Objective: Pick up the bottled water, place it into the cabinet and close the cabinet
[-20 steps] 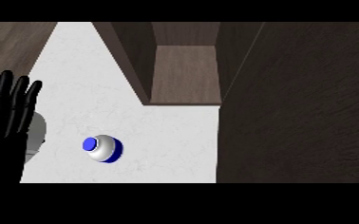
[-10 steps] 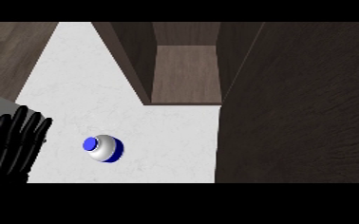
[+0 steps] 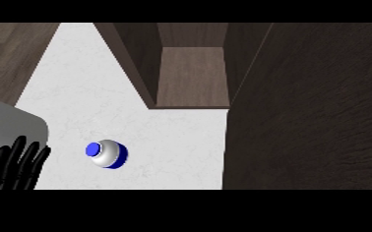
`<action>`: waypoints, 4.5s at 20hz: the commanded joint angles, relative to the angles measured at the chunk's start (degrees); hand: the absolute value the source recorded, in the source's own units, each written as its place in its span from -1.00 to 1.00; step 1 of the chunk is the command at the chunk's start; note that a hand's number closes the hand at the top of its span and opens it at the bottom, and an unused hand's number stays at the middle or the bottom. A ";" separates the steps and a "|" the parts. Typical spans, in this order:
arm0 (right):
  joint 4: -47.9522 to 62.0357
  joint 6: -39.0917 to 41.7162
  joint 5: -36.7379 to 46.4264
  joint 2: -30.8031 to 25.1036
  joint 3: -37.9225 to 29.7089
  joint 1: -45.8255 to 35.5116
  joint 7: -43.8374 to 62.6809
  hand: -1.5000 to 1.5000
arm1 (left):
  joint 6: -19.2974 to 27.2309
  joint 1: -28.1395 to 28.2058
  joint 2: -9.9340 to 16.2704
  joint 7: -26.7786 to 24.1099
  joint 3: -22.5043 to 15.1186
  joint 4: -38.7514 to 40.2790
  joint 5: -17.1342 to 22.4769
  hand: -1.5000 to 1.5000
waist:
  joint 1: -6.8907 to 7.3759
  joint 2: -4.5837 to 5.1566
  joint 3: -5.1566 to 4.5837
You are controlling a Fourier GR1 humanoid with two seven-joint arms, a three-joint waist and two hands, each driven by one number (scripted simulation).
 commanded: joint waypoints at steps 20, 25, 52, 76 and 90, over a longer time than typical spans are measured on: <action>-12.47 5.25 0.30 -2.50 3.28 21.07 -8.25 -1.00 | -0.63 -9.71 -0.65 -21.52 10.69 36.61 -4.32 -1.00 | -1.04 0.01 -0.07; -11.12 6.31 -0.11 -3.04 2.24 21.86 -11.96 -1.00 | 1.38 -11.86 -2.88 -27.41 9.23 44.51 -8.36 -1.00 | -0.76 0.07 -0.03; -7.30 9.93 1.65 -4.13 3.51 30.88 -23.32 -1.00 | -6.74 -39.31 -0.37 -59.45 19.36 104.27 -4.90 1.00 | -1.27 0.31 -0.12; -3.22 9.46 3.82 -3.57 5.84 29.25 -23.35 -1.00 | -6.56 -44.49 -3.06 -57.62 13.80 102.42 2.52 1.00 | -0.91 0.15 -0.04; -8.34 8.99 2.13 -3.10 6.99 32.71 -22.29 -1.00 | 10.56 -47.48 -3.17 -38.03 -7.40 81.18 16.99 1.00 | -0.69 -0.06 0.01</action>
